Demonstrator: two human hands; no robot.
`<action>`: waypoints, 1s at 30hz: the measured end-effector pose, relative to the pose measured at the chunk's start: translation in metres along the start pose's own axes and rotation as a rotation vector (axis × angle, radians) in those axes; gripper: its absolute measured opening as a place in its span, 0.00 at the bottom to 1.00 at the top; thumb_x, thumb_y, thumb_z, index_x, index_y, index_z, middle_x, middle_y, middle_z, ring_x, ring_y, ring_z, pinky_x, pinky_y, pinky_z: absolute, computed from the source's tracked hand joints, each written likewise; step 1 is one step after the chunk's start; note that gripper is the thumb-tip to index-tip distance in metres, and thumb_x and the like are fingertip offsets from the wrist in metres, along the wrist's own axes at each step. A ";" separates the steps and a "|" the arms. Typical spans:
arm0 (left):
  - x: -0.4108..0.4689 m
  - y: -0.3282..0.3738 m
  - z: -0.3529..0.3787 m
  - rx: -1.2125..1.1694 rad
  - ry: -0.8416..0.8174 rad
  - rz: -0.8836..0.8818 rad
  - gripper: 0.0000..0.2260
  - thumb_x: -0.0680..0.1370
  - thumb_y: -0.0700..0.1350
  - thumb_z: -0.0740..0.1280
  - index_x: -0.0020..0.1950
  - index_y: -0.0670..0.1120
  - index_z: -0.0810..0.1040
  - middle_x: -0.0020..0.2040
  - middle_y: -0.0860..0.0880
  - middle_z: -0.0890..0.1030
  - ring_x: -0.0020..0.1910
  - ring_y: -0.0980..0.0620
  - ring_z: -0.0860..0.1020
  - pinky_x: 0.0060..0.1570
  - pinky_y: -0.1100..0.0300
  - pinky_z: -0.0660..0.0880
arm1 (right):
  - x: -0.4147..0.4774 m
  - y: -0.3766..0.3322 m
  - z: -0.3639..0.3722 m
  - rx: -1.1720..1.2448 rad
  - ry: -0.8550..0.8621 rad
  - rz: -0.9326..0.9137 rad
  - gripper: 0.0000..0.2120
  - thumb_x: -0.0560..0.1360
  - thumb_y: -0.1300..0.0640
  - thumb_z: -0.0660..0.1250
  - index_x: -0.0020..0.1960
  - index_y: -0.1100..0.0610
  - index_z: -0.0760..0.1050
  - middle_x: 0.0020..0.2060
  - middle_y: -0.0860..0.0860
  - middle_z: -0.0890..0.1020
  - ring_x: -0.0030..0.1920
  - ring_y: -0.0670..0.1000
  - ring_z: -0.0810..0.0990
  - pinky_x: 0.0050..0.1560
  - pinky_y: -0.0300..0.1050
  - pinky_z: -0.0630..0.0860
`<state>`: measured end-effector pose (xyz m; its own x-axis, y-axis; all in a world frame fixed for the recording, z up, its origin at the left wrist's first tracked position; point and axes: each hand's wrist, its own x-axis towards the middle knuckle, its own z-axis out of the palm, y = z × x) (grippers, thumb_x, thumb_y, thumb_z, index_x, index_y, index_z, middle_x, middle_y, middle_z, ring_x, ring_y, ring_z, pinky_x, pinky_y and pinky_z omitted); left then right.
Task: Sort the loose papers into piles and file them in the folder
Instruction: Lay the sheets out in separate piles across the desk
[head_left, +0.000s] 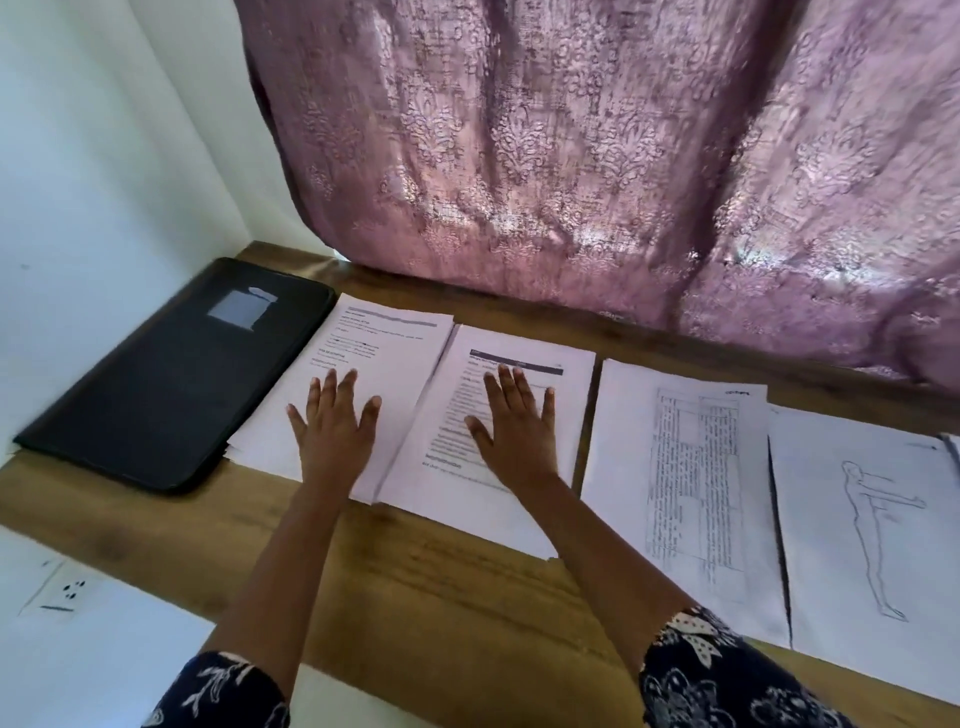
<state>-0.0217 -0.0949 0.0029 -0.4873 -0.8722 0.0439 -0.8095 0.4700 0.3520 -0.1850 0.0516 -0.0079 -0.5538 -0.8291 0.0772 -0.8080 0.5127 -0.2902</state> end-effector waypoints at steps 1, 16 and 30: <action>-0.008 0.018 0.004 -0.023 0.026 0.057 0.25 0.82 0.56 0.54 0.77 0.48 0.60 0.79 0.45 0.56 0.78 0.44 0.50 0.73 0.41 0.39 | -0.013 0.015 -0.009 -0.002 0.033 0.007 0.30 0.81 0.42 0.54 0.78 0.53 0.52 0.78 0.52 0.52 0.78 0.53 0.47 0.72 0.58 0.35; -0.231 0.426 0.148 -0.351 -0.312 0.865 0.18 0.78 0.55 0.65 0.67 0.53 0.75 0.71 0.51 0.72 0.72 0.50 0.68 0.74 0.48 0.59 | -0.273 0.359 -0.150 -0.076 0.333 0.682 0.16 0.75 0.52 0.69 0.61 0.55 0.78 0.62 0.54 0.79 0.64 0.58 0.75 0.67 0.62 0.67; -0.310 0.530 0.212 -0.254 -0.404 0.637 0.24 0.79 0.50 0.64 0.75 0.50 0.64 0.74 0.47 0.68 0.73 0.48 0.64 0.74 0.48 0.50 | -0.339 0.477 -0.155 -0.019 -0.054 0.776 0.30 0.81 0.41 0.49 0.79 0.51 0.47 0.78 0.52 0.47 0.78 0.51 0.45 0.74 0.57 0.41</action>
<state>-0.3694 0.4538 -0.0226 -0.9516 -0.3069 -0.0165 -0.2595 0.7736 0.5780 -0.4137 0.6115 -0.0244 -0.9522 -0.2409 -0.1877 -0.1969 0.9541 -0.2256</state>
